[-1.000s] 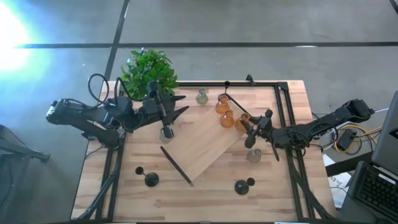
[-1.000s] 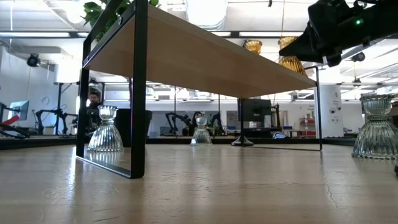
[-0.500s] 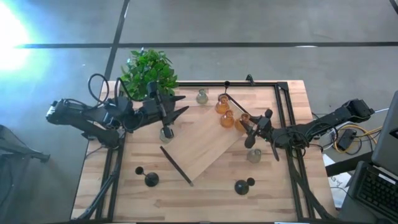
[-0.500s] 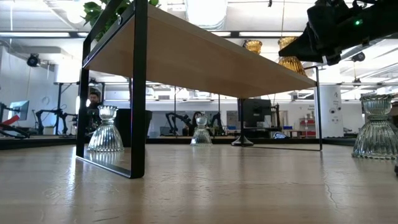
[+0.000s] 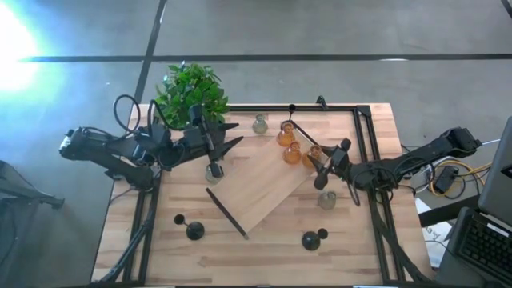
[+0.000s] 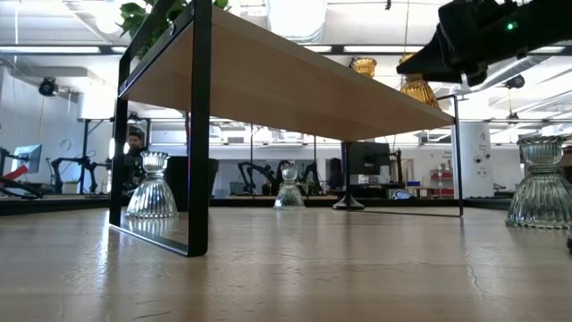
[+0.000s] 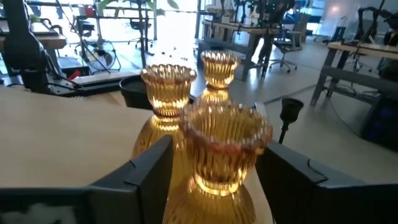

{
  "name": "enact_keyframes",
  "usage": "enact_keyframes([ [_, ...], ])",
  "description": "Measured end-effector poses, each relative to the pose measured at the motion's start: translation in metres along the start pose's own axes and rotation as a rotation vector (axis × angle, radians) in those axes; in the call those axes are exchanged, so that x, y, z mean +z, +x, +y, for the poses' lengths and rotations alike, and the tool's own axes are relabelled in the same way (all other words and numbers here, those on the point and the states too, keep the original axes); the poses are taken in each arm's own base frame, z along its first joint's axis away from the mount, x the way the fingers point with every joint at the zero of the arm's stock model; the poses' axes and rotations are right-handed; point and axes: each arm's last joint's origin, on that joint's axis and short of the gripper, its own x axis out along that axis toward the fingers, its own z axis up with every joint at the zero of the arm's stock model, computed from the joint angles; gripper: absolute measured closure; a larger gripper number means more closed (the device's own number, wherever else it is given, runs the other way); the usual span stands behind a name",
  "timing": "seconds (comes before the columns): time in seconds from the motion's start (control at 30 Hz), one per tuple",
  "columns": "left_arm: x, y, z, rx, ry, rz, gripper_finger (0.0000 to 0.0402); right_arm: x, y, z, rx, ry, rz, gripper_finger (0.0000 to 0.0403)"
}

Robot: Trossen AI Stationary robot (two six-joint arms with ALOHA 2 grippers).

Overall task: Pick & Place candle stick holders
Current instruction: Put the top transparent glass candle holder on the shelf

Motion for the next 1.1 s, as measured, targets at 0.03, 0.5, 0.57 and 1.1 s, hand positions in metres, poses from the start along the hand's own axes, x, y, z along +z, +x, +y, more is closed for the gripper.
enact_keyframes([
  [0.03,0.0,0.0,0.0,0.0,0.0,0.0,0.0239,0.002,0.0,0.0,0.001,-0.005,-0.004,0.0186],
  [0.5,0.0,0.0,0.0,0.0,0.005,0.0,0.0239,0.064,-0.001,0.007,-0.03,-0.175,-0.08,0.0176],
  [0.57,0.0,0.0,0.0,0.0,0.005,0.0,0.0239,0.078,-0.002,0.007,-0.048,-0.224,-0.082,0.0176],
  [1.1,0.0,0.0,0.0,0.0,-0.025,-0.001,0.0239,0.226,-0.04,-0.028,-0.159,-0.18,-0.202,0.0193],
])
